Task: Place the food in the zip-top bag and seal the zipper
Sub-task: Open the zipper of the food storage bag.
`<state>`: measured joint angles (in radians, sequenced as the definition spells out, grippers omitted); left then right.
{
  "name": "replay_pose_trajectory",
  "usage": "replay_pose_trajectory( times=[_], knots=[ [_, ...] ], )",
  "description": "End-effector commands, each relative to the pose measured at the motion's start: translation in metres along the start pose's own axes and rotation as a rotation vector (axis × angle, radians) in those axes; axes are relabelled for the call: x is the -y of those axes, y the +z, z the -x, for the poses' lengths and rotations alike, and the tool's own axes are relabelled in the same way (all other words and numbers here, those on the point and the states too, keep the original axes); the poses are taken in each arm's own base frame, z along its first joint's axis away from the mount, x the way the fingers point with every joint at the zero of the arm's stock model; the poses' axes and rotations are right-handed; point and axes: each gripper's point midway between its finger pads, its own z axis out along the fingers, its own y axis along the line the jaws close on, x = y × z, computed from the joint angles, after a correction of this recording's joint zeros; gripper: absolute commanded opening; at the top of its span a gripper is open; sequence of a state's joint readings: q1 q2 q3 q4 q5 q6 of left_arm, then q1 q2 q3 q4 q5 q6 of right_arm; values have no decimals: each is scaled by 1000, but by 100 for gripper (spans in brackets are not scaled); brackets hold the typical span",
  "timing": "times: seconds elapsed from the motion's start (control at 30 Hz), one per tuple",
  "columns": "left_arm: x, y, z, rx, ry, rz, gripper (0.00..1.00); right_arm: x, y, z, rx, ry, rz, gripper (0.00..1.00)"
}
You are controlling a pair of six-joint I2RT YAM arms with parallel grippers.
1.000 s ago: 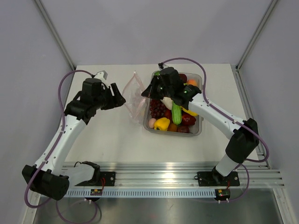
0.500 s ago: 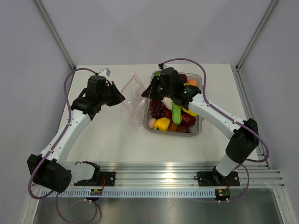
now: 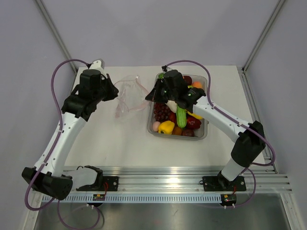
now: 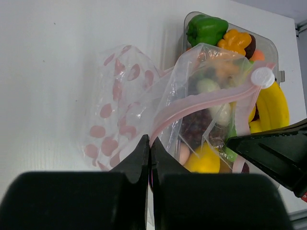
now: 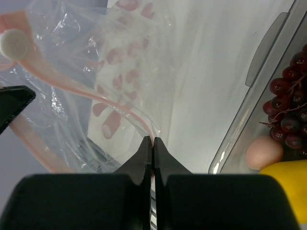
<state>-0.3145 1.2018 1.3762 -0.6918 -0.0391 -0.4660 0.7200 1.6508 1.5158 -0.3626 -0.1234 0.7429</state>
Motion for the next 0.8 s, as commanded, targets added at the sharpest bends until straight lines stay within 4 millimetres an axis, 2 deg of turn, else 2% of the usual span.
replay_pose_trajectory(
  times=[0.0, 0.13, 0.27, 0.37, 0.53, 0.6, 0.63, 0.77],
  knots=[
    [-7, -7, 14, 45, 41, 47, 0, 18, 13, -4, -6, -28, -37, 0],
    [-13, 11, -13, -44, 41, 51, 0, 49, 31, -22, -55, -25, -113, 0],
    [-18, 18, -26, -73, 45, 58, 0, 69, 32, -30, -66, -30, -173, 0],
    [-14, 20, -30, -87, 46, 38, 0, 73, 30, -32, -65, -41, -181, 0],
    [-2, 34, -48, -143, 50, -1, 0, 74, 25, -31, -58, -49, -193, 0],
    [1, 38, -54, -160, 56, -7, 0, 76, 22, -30, -60, -48, -203, 4],
    [3, 41, -57, -167, 60, -6, 0, 74, 19, -30, -58, -56, -198, 12],
    [4, 45, -58, -174, 64, 0, 0, 66, 8, -24, -42, -64, -185, 28]
  ],
)
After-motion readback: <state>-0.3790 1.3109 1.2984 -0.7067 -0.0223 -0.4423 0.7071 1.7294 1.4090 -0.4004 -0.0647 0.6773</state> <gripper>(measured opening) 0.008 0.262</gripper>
